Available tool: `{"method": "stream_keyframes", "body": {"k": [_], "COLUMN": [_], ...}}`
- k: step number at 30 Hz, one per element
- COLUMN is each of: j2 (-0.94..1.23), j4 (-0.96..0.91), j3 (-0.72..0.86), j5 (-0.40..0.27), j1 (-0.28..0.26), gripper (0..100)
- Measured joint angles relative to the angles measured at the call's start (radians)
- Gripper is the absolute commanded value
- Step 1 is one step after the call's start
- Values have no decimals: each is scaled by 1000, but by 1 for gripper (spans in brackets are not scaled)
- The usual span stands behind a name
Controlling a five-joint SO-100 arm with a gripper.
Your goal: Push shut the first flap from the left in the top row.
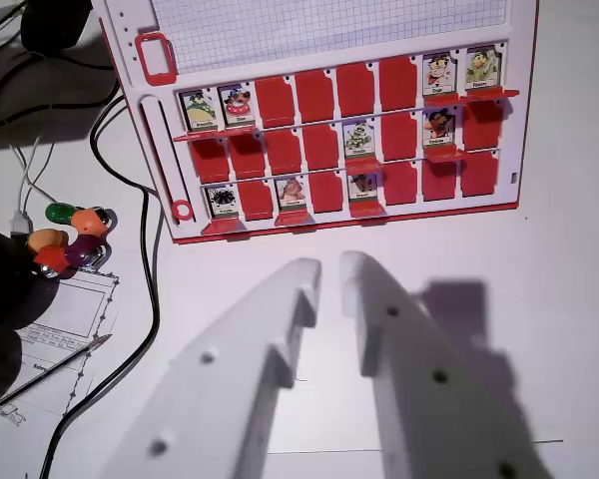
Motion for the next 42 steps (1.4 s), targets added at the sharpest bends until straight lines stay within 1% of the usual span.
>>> {"method": "stream_keyframes", "body": {"k": [7, 14, 24, 28, 32, 36, 42], "j2": [-57, -144, -301, -365, -446, -526, -649], "j4": [0, 0, 0, 0, 3, 6, 12], "j3": [-49, -146, -288, -324, -396, -459, -512], "j5": [17, 37, 44, 66, 87, 107, 140], "j1": [-2, -32, -114, -149, -179, -202, -221], "gripper": [2, 2, 2, 2, 2, 2, 2]}}
